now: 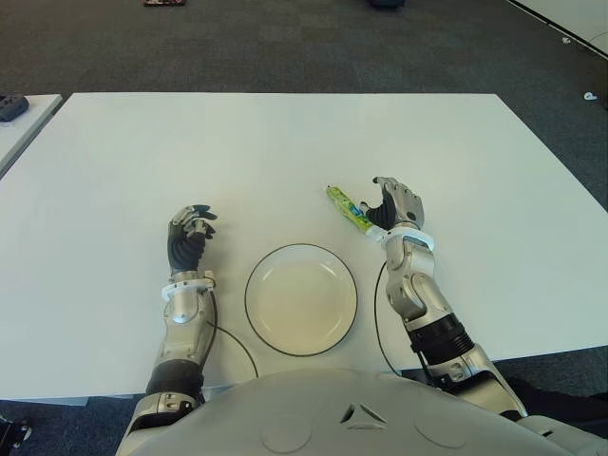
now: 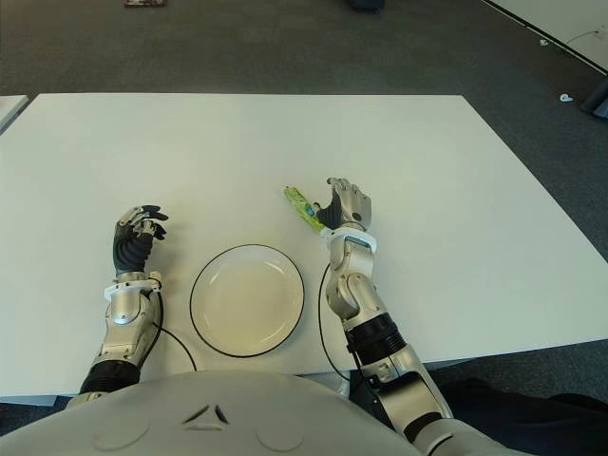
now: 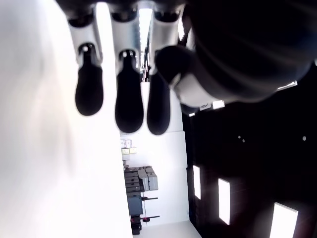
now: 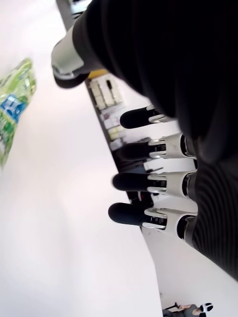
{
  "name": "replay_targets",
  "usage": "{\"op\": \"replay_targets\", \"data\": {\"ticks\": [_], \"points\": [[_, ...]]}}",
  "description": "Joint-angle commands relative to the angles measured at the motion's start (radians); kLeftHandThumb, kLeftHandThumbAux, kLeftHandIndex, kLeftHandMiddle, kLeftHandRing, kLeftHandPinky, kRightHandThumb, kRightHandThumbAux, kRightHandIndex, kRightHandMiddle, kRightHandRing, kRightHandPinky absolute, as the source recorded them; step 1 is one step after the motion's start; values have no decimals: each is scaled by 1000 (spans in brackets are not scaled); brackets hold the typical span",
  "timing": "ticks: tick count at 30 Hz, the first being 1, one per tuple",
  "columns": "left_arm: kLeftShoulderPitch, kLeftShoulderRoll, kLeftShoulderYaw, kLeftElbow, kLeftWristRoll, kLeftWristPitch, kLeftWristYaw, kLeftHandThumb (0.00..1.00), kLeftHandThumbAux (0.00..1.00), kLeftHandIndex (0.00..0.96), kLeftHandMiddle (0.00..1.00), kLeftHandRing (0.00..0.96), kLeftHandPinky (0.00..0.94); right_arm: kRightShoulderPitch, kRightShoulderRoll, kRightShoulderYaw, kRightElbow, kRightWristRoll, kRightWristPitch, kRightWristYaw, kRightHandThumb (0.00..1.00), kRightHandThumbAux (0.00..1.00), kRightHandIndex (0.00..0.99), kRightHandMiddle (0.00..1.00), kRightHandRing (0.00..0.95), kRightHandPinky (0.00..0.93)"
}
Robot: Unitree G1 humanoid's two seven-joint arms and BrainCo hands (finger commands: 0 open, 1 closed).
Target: Put the toothpaste on the table into the plate.
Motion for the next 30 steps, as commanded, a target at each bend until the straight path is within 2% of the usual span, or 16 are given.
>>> {"op": "replay_targets", "data": {"ticks": [1,3,9,12,18,21,28,30], "points": [[12,0,-2,38,1,-12,-17,834,680,400,502,645,633,15,24,-43,19,62,-53,-75,566,671,381,376,447,519],[10,3,-3,39,2,-11,-18,834,680,400,502,646,635,14,34,-56,27,79,-68,-103,643,698,405,406,480,548],[7,6,-1,43,-2,-9,-24,834,680,402,498,640,624,11,49,-81,40,115,-98,-160,693,715,422,446,514,558],[5,7,3,46,-4,-3,-24,834,680,401,498,638,621,10,50,-84,43,121,-101,-169,698,717,424,436,496,515],[4,8,6,48,4,4,-12,833,681,399,500,636,618,7,44,-78,43,114,-93,-166,694,717,421,369,386,395],[5,11,5,47,12,8,-8,833,681,398,501,636,618,5,30,-67,44,102,-85,-144,691,716,419,353,366,384],[6,13,5,49,31,4,7,834,680,400,501,632,612,-1,-26,-17,52,71,-73,-27,690,712,416,308,308,325],[6,11,6,49,33,3,9,834,680,401,501,632,612,-7,-42,3,57,58,-69,12,607,575,374,301,299,318]]}}
